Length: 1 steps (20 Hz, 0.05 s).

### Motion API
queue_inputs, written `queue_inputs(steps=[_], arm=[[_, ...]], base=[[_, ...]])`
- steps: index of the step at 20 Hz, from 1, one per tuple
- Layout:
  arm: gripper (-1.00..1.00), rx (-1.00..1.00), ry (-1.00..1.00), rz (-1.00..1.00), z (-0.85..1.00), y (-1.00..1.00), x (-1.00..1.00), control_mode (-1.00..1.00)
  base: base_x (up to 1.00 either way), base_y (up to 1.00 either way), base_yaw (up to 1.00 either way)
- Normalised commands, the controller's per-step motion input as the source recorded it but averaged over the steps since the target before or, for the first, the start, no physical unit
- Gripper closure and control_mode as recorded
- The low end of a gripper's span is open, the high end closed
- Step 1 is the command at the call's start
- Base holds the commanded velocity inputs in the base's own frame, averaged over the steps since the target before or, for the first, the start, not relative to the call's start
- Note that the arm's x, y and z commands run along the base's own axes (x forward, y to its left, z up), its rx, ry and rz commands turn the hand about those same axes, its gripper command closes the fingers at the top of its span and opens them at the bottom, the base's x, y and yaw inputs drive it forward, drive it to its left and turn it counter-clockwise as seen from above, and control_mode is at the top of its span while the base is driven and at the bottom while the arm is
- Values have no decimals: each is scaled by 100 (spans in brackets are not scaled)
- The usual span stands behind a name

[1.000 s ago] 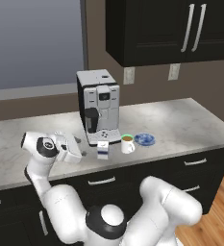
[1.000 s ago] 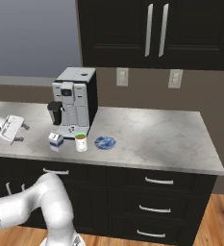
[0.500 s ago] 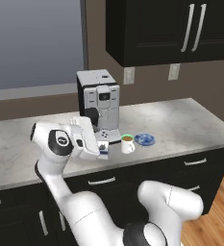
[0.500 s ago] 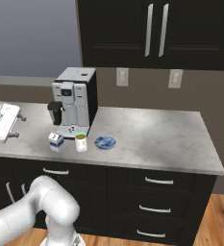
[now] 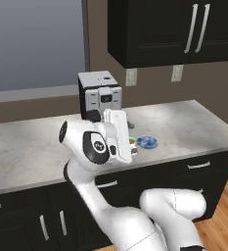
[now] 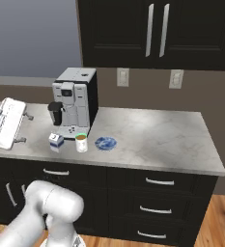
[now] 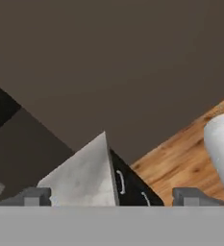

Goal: Take a sugar cube from the saucer and place it inside the coffee. Then, grab milk from the fridge and place it next to the coffee on the counter to sweeten the coffee.

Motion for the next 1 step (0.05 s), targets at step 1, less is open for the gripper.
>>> queue_inputs(steps=[1], arm=[[-100,2,-29,-4,41,-52,-72,-100]], base=[[0,0,0]])
